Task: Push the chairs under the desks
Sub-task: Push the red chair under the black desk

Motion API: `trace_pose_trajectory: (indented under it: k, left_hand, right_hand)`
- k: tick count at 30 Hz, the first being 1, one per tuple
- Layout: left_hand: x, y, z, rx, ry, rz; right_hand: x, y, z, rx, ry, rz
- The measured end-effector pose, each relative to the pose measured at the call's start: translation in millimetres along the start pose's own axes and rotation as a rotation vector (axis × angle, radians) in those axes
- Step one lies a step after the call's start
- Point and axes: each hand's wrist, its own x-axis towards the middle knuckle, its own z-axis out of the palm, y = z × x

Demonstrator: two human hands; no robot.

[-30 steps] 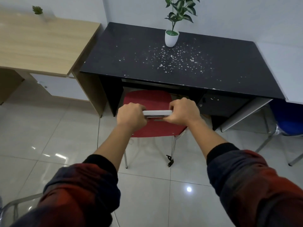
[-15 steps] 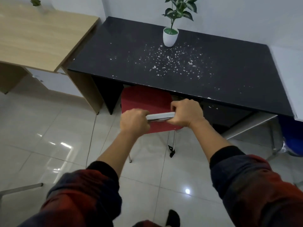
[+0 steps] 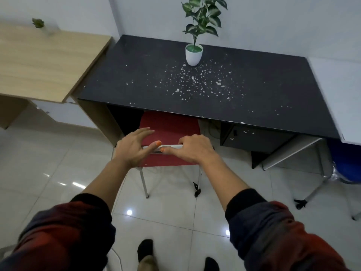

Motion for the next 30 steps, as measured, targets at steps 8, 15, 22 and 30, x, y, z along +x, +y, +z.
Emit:
trace_pose_trajectory:
  k: [8,15,22,30]
  left_hand:
    - [-20.2,-53.3,-41.5,0.091,-0.099,-0.062]
    - [-25.6,-60.4,-50.2,0.243,-0.181,0.008]
    - [-7.0,-86.6,-54.7,0.239,-0.174,0.086]
    - [39.4,-121.6,-76.5,0.227,-0.131,0.062]
  right_hand:
    - [-20.7,-83.8,27.1,0.101,0.058,0.131]
    - [-20.4,-104.8,38.0,0.077,0.108,0.309]
    - [-5.4,-126.5,36.7,0.072,0.140,0.393]
    - [37.4,-161.4,20.2,0.021,0.185,0.369]
